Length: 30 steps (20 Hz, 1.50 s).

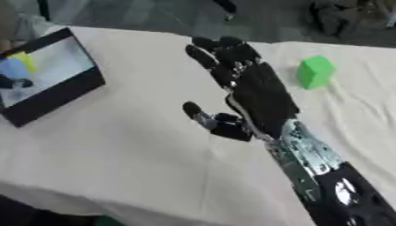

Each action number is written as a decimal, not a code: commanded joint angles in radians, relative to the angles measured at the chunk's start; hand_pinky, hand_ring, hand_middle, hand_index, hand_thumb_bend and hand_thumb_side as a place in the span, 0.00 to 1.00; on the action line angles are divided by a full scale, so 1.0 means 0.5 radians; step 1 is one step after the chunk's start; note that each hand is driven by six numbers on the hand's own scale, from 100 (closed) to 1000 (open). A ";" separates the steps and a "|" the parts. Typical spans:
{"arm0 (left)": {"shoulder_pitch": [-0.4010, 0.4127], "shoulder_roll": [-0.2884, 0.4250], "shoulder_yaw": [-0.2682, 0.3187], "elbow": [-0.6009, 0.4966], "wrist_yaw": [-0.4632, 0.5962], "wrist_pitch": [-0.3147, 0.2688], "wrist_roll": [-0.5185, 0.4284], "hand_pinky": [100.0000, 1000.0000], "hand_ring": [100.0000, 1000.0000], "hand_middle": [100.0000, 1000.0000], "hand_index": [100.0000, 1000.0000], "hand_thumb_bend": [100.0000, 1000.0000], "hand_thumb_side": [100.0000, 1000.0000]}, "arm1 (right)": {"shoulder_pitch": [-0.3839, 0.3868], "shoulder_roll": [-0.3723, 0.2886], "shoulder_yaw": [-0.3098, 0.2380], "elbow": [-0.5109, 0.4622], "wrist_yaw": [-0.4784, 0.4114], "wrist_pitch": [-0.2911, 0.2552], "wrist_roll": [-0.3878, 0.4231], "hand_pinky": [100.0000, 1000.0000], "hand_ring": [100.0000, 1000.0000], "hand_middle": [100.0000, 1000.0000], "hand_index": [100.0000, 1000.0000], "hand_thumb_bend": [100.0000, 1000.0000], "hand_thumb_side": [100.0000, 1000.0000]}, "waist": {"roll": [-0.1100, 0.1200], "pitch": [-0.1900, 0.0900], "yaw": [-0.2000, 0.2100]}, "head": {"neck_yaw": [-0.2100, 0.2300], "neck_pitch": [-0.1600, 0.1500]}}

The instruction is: Pick up the objects with one hand, pass them to the other hand, and then place them into the box on the other side of the table.

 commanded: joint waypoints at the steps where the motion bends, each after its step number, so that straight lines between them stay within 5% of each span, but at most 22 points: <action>1: -0.032 0.111 0.045 -0.275 0.035 0.001 0.101 0.80 0.87 0.86 0.89 0.95 0.50 | -0.019 -0.031 -0.036 -0.015 -0.004 0.003 0.004 0.81 0.76 0.84 0.93 0.34 0.22 | 0.008 -0.044 0.005 | -0.032 -0.004; 5: 0.036 0.053 0.039 -0.898 0.662 -0.274 0.136 0.77 0.91 0.83 0.84 0.73 0.47 | -0.037 -0.079 -0.102 0.025 -0.029 0.042 0.018 0.81 0.77 0.85 0.94 0.28 0.24 | 0.000 -0.046 0.022 | -0.203 -0.002; 9: 0.164 -0.038 -0.019 -1.385 1.262 -0.657 0.032 0.74 0.89 0.79 0.81 0.64 0.49 | -0.097 -0.187 -0.243 0.207 -0.316 0.190 0.140 0.80 0.79 0.87 0.95 0.05 0.29 | -0.016 -0.048 0.038 | -0.570 -0.001; 10: 0.197 -0.073 -0.029 -1.477 1.385 -0.718 0.001 0.73 0.88 0.79 0.81 0.63 0.49 | -0.111 -0.221 -0.289 0.274 -0.433 0.238 0.193 0.80 0.80 0.88 0.96 0.00 0.08 | -0.020 -0.048 0.041 | -0.670 -0.001; 11: 0.227 -0.115 -0.037 -1.568 1.508 -0.775 -0.021 0.72 0.87 0.76 0.77 0.59 0.49 | -0.124 -0.259 -0.341 0.349 -0.554 0.284 0.250 0.79 0.81 0.90 0.97 0.00 0.35 | -0.024 -0.049 0.044 | -0.773 -0.001; 14: 0.337 -0.240 -0.075 -1.821 1.794 -0.939 -0.072 0.72 0.86 0.75 0.76 0.56 0.50 | -0.189 -0.381 -0.516 0.597 -0.876 0.382 0.396 0.78 0.82 0.92 0.97 0.00 0.41 | -0.042 -0.052 0.051 | -1.016 -0.001; 19: 0.438 -0.444 -0.134 -2.040 2.011 -1.028 -0.195 0.72 0.86 0.73 0.75 0.53 0.53 | -0.347 -0.466 -0.776 1.127 -0.924 0.516 0.514 0.80 0.85 0.95 0.98 0.00 0.60 | -0.044 -0.043 0.083 | -1.201 -0.001; 20: 0.448 -0.488 -0.144 -2.065 2.042 -1.034 -0.214 0.72 0.86 0.73 0.75 0.53 0.53 | -0.384 -0.470 -0.826 1.245 -0.900 0.562 0.515 0.80 0.86 0.96 0.98 0.00 0.57 | -0.040 -0.037 0.096 | -1.227 -0.001; 22: 0.456 -0.560 -0.163 -2.100 2.083 -1.041 -0.252 0.72 0.87 0.73 0.75 0.52 0.54 | -0.448 -0.472 -0.909 1.453 -0.874 0.633 0.504 0.81 0.88 0.98 0.99 0.00 0.70 | -0.034 -0.023 0.128 | -1.279 -0.001; 30: 0.470 -0.780 -0.227 -2.135 2.126 -1.064 -0.369 0.71 0.87 0.72 0.75 0.50 0.56 | -0.617 -0.513 -1.107 1.996 -0.800 0.826 0.395 0.83 0.89 0.98 0.99 0.01 0.77 | -0.025 0.043 0.291 | -1.432 -0.001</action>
